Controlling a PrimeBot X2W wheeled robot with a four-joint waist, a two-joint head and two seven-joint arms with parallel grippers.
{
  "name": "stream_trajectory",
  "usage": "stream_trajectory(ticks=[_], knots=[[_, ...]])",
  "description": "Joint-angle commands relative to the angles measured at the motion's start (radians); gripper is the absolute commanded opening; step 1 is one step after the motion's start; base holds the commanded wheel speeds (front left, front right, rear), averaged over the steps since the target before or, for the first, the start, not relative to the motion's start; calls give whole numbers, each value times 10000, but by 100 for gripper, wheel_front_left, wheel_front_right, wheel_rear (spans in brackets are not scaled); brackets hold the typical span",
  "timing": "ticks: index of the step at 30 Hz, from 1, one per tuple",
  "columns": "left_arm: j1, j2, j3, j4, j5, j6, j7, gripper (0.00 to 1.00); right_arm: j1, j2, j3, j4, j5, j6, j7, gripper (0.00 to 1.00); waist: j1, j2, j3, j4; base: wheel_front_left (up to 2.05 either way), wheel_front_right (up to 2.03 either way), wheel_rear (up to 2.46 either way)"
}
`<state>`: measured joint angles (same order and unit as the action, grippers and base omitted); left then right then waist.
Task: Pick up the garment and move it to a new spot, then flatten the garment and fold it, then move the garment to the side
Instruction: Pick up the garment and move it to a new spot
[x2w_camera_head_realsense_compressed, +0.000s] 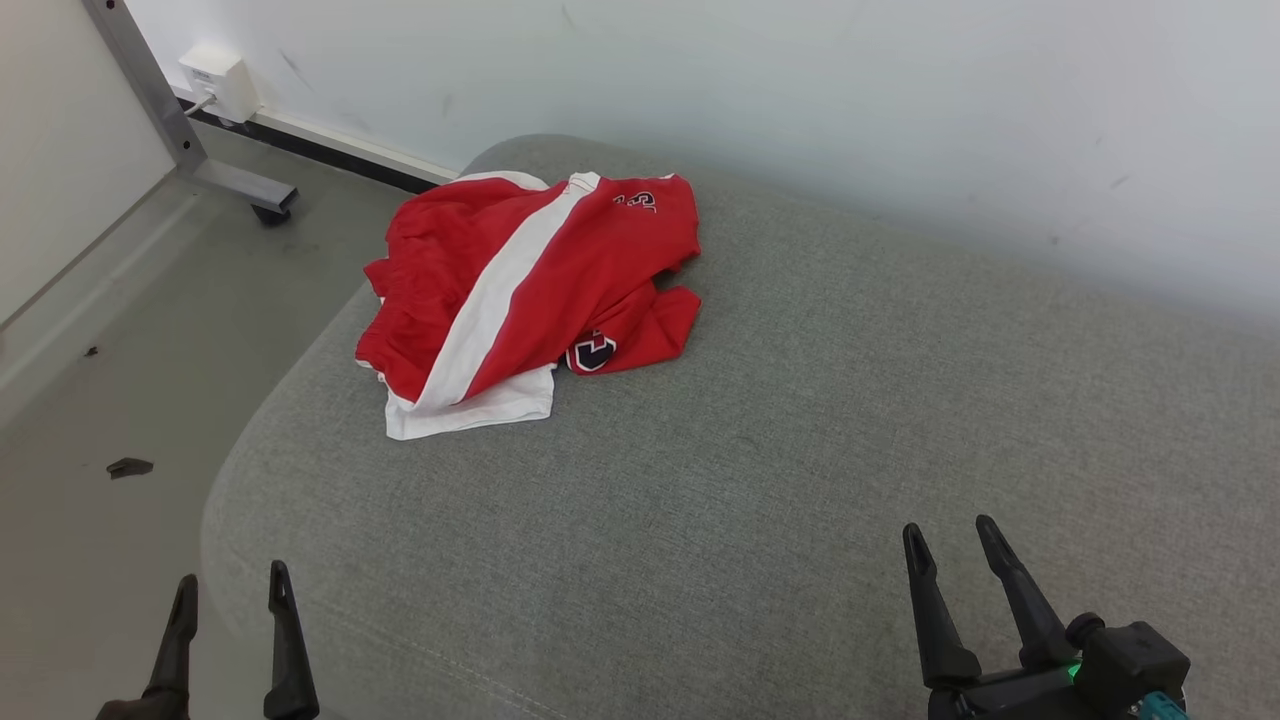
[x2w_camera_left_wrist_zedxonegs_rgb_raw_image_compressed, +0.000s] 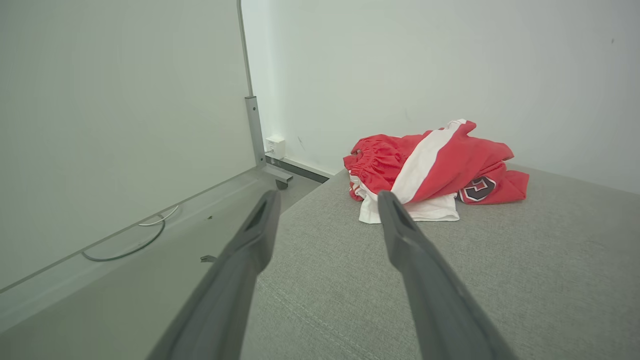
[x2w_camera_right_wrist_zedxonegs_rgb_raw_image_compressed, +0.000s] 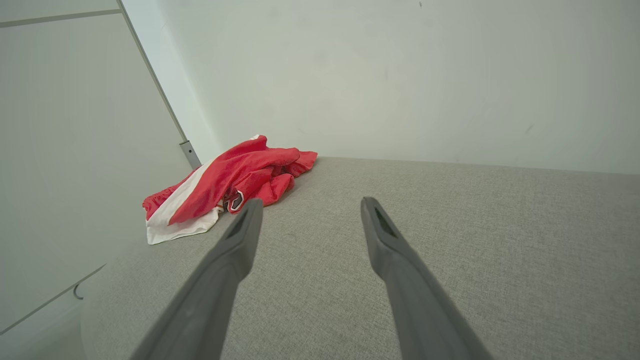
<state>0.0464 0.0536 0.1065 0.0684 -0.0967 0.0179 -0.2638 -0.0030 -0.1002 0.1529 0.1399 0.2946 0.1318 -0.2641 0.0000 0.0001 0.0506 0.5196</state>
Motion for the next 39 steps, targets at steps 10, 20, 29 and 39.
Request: stream_trajectory(ticks=[10, 20, 29, 39], knots=[[-723, 6, -63, 379, -266, -231, -14, 100, -119, -208, -216, -139, -31, -21, -7, 100, 0, -1, 434, -373, 0, 0, 0], [-3776, 797, 360, 960, -527, -702, -13, 100, -868, -854, -602, -557, 0, -21, -7, 100, 0, -1, 2238, -2197, 0, 0, 0], [-6997, 1926, 607, 1554, -817, -869, 740, 100, -1292, -1209, -1870, -1103, 195, -21, -7, 100, 0, -1, 3657, -3632, 0, 0, 0], [-8602, 2976, 538, 3138, -786, -999, 2054, 100, -1544, -1240, -2567, -1462, 209, -21, -7, 100, 0, -1, 4207, -4469, 0, 0, 0]])
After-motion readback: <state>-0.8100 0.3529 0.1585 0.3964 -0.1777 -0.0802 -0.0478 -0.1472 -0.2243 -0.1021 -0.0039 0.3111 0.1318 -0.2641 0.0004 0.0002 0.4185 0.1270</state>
